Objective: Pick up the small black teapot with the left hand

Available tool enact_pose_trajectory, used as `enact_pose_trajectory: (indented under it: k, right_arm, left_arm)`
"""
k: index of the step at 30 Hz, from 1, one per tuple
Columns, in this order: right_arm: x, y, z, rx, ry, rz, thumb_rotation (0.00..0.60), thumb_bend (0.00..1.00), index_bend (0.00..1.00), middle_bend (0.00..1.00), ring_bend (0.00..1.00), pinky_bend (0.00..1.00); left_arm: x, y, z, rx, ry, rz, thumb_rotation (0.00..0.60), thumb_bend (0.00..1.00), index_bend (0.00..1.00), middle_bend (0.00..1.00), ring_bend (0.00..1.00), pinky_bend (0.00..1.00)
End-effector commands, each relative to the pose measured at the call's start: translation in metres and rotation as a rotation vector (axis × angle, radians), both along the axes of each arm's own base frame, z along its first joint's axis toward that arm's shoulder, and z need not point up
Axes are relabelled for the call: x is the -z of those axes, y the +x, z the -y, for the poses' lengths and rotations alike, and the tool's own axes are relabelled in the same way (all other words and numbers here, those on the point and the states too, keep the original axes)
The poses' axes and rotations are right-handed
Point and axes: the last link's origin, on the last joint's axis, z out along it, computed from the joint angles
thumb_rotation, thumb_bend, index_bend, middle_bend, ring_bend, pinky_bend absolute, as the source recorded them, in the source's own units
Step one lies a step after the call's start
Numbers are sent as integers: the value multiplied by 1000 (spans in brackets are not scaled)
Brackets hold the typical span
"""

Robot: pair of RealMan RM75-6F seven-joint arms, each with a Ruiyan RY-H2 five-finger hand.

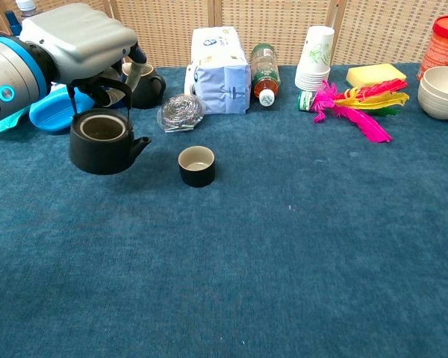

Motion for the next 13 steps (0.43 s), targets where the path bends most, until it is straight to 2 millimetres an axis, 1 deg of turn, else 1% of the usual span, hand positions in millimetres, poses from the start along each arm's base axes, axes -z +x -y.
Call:
enact_pose_trajectory:
  k: [1,13]
  right_arm:
    - [0,0,0,0,-1,0,600,0,0,0,0,0]
    - [0,0,0,-2,0,-1,600,0,0,0,0,0]
  left_arm:
    - [-1,-1,1,4,-1,-2,600,677,761,877,794,973]
    - [-2,-4,3,16,-1,-2,600,672,753,875,786,973]
